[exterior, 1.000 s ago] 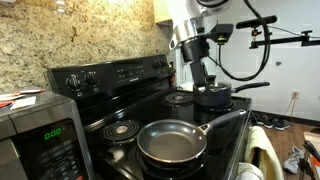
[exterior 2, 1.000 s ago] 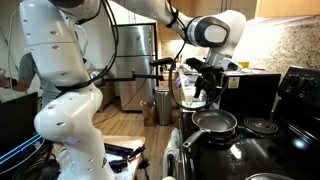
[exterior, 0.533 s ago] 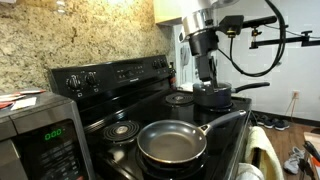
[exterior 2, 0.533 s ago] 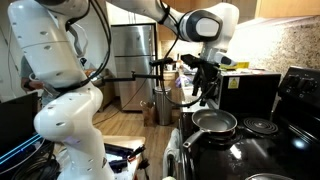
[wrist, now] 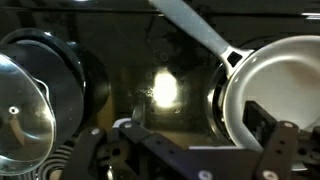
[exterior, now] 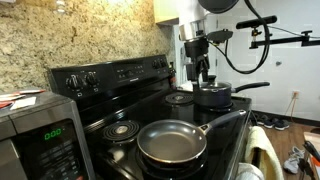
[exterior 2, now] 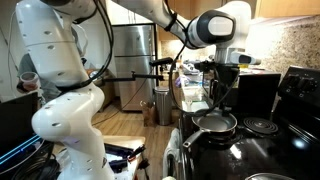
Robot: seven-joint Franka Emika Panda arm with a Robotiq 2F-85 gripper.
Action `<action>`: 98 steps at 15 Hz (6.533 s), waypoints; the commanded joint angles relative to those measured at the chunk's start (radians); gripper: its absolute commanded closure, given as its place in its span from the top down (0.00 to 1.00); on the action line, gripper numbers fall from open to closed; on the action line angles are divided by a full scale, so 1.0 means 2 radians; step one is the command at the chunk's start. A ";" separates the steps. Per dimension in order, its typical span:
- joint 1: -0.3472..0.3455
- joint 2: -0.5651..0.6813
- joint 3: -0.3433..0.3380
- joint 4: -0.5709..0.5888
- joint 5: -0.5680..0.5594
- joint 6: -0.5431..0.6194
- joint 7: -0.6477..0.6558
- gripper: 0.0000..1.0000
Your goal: Remove the wooden spatula from the pan, put it on the countertop, and then remove the lid from the pot and put it on the pan
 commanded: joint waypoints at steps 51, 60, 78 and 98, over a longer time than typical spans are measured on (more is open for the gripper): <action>-0.146 0.133 -0.151 0.154 0.063 -0.053 -0.095 1.00; -0.147 0.135 -0.148 0.127 0.058 0.002 -0.186 1.00; -0.149 0.144 -0.145 0.119 0.063 0.011 -0.232 0.32; -0.150 0.147 -0.145 0.136 0.062 0.025 -0.234 1.00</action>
